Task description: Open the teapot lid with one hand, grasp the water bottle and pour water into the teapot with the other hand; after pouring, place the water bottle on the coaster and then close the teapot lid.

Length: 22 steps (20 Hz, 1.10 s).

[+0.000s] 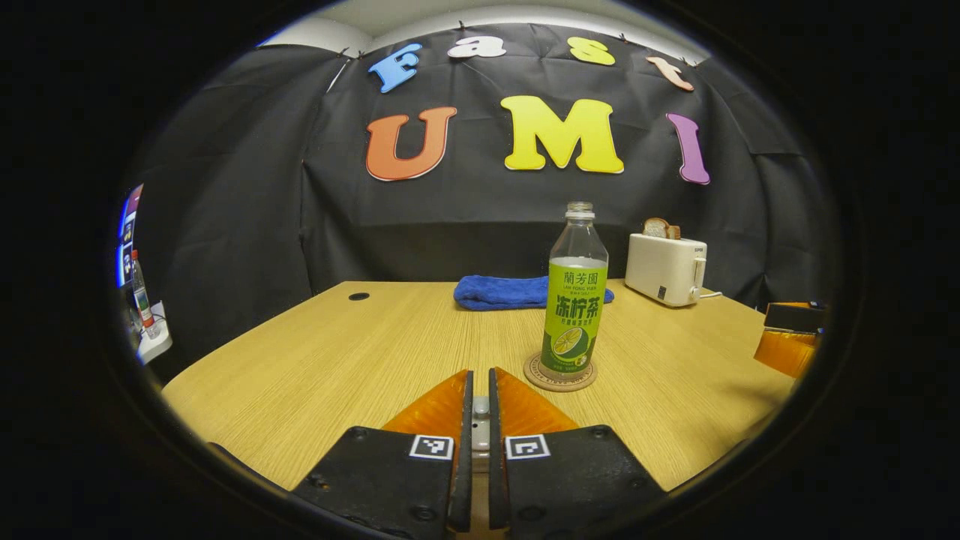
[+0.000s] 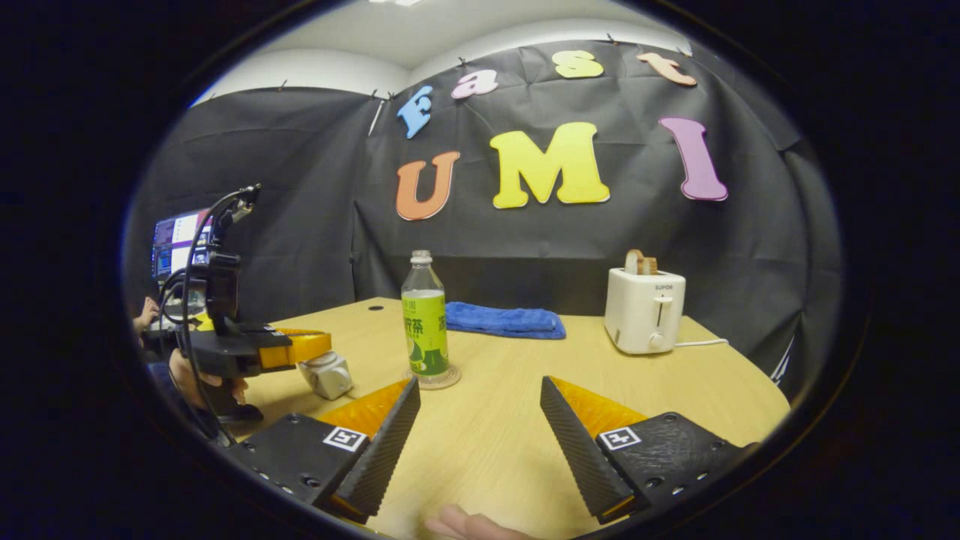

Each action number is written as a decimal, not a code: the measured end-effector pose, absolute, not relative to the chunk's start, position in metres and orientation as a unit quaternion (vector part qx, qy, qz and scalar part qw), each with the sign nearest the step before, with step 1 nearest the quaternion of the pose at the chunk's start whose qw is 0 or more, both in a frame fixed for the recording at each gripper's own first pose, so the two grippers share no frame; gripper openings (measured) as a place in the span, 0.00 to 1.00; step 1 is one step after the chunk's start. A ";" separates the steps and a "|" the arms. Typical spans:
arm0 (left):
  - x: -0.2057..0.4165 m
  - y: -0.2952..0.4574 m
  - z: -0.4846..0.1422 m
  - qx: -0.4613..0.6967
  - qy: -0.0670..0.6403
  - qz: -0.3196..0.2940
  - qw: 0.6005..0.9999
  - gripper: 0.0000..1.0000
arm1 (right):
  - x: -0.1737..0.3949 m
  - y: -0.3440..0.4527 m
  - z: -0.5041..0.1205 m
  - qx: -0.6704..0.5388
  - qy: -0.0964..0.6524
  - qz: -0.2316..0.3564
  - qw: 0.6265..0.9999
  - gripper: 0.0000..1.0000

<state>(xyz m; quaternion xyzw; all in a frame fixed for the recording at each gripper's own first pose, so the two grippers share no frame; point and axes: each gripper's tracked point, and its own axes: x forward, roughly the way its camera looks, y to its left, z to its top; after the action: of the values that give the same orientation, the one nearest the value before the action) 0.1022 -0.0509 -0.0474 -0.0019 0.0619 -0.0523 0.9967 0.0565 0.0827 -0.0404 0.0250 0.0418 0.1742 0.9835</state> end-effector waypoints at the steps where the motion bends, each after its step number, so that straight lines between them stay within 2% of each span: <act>1: 0.099 -0.052 -0.042 -0.006 0.058 -0.054 0.997 0.15 | 0.054 0.081 -0.037 0.026 0.039 0.170 0.984 0.96; 6: 0.056 -0.043 -0.019 -0.006 0.031 -0.048 0.998 0.36 | 0.034 0.070 -0.023 0.025 0.025 0.142 0.989 0.96; 7: 0.049 -0.040 -0.011 -0.010 0.024 -0.046 0.999 0.47 | 0.029 0.067 -0.020 0.029 0.024 0.136 0.990 0.96; 8: 0.040 -0.040 -0.005 -0.016 0.022 -0.048 0.998 0.50 | 0.024 0.064 -0.017 0.031 0.021 0.128 0.991 0.96; 9: 0.032 -0.042 0.000 -0.022 0.021 -0.053 0.998 0.58 | 0.017 0.060 -0.014 0.033 0.016 0.120 0.992 0.96; 10: 0.022 -0.043 0.006 -0.028 0.017 -0.055 0.998 0.62 | 0.011 0.057 -0.011 0.033 0.013 0.112 0.993 0.96; 12: 0.003 -0.043 0.014 -0.029 0.008 -0.055 0.998 0.63 | -0.001 0.050 -0.007 0.031 0.007 0.094 0.995 0.96; 15: -0.020 -0.044 0.021 -0.020 -0.006 -0.059 0.998 0.83 | -0.021 0.041 -0.007 0.025 0.006 0.071 0.997 0.96; 17: -0.033 -0.044 0.020 -0.016 -0.012 -0.060 0.998 0.90 | -0.038 0.038 -0.008 0.018 0.003 0.062 0.998 0.96; 22: -0.065 -0.047 0.016 -0.023 -0.011 -0.065 0.998 0.91 | -0.079 0.031 -0.004 0.007 -0.002 0.052 0.999 0.94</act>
<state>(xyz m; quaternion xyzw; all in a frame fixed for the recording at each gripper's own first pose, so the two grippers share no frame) -0.0651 -0.0472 0.0157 -0.0228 -0.0108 -0.0646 0.9976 -0.0792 0.0307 -0.0035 0.0066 -0.0024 0.0519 0.9986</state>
